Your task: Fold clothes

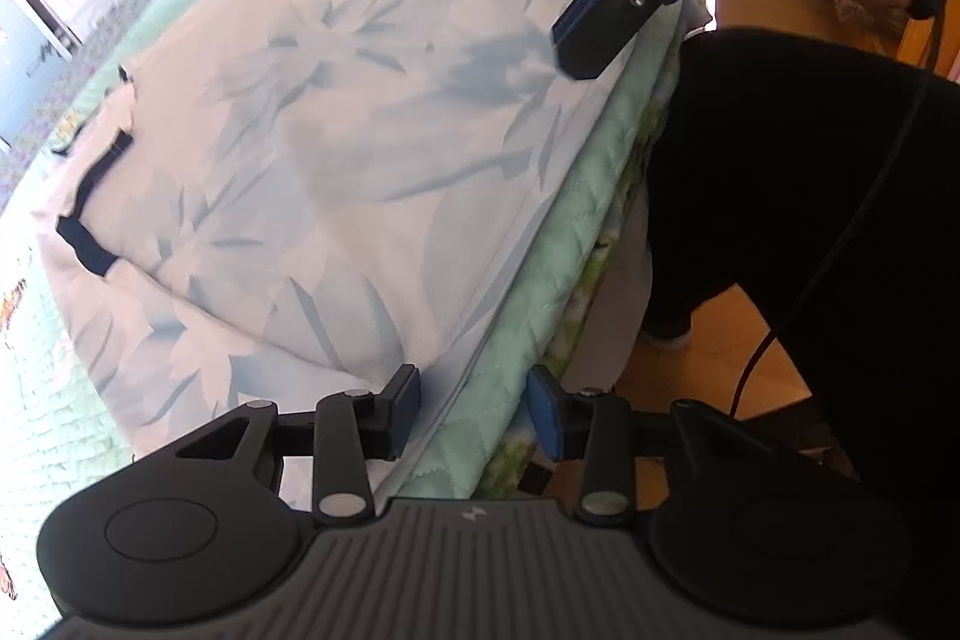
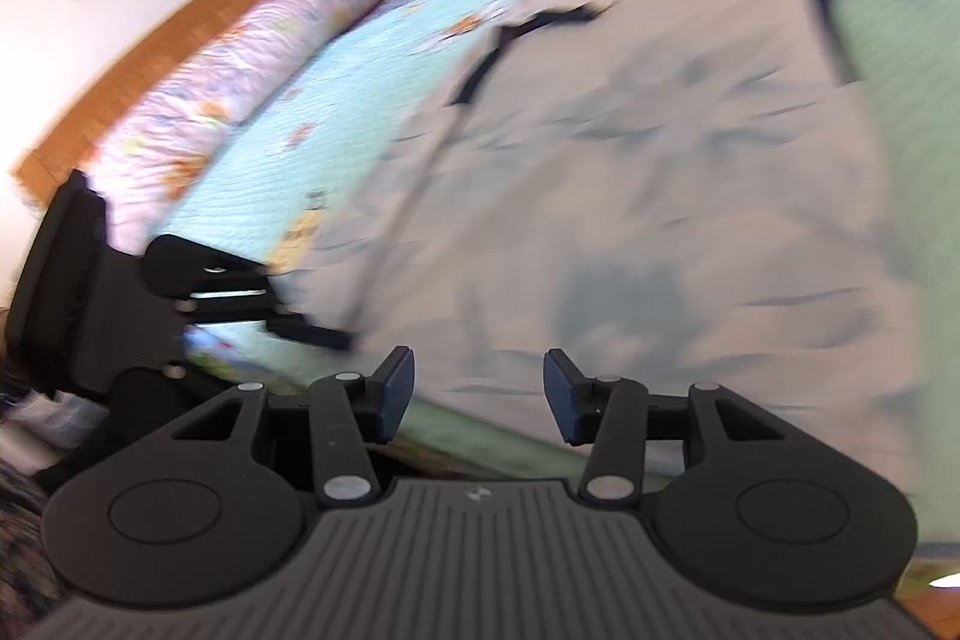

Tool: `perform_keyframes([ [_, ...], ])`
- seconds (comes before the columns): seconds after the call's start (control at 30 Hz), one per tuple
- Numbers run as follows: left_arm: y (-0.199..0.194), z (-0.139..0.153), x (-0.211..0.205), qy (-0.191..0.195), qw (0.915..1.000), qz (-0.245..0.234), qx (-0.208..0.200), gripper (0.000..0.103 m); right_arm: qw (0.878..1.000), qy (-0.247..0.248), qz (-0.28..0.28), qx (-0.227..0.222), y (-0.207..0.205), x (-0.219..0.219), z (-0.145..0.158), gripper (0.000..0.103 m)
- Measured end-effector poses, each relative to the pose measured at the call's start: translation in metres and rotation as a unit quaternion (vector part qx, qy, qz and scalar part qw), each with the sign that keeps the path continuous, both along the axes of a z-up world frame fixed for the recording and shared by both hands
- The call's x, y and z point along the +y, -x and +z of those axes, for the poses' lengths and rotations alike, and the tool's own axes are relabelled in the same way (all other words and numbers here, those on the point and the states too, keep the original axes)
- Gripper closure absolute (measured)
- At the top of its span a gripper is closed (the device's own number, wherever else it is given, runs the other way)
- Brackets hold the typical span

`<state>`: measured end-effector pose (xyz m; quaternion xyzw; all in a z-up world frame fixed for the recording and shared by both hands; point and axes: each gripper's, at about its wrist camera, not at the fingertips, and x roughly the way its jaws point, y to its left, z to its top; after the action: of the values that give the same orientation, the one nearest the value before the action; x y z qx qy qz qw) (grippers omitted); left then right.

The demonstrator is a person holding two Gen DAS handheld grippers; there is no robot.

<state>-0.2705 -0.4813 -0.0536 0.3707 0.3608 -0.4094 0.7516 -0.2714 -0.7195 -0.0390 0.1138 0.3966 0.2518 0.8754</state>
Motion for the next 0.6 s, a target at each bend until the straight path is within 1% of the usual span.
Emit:
perform_keyframes([
  [0.07,0.009,0.006,-0.002,0.004,0.9997,-0.006,-0.025,0.061,0.997,0.066,0.006,-0.036,0.014,0.004,0.005,0.053],
  [0.13,0.019,0.011,-0.005,0.006,0.9987,-0.015,-0.049,0.061,0.989,0.132,0.02,-0.065,0.027,0.01,0.008,0.053],
  [0.17,0.022,0.014,-0.006,0.01,0.9986,-0.019,-0.048,0.061,0.989,0.134,0.031,-0.057,0.029,0.011,0.006,0.053],
  [0.23,0.027,0.017,-0.01,0.015,0.9988,-0.031,-0.036,0.058,0.993,0.104,0.044,-0.029,0.03,0.009,0.001,0.054],
  [0.37,0.032,0.01,-0.021,-0.003,0.9982,-0.056,-0.019,0.056,0.994,0.1,0.043,-0.01,0.025,0.006,-0.01,0.054],
  [0.5,0.032,0.002,-0.032,-0.01,0.9985,-0.053,-0.013,0.055,0.994,0.096,0.041,0.009,0.02,0.004,-0.021,0.053],
  [0.6,0.032,-0.001,-0.038,-0.012,0.9984,-0.054,-0.011,0.053,0.994,0.099,0.035,0.013,0.022,0.0,-0.021,0.053],
])
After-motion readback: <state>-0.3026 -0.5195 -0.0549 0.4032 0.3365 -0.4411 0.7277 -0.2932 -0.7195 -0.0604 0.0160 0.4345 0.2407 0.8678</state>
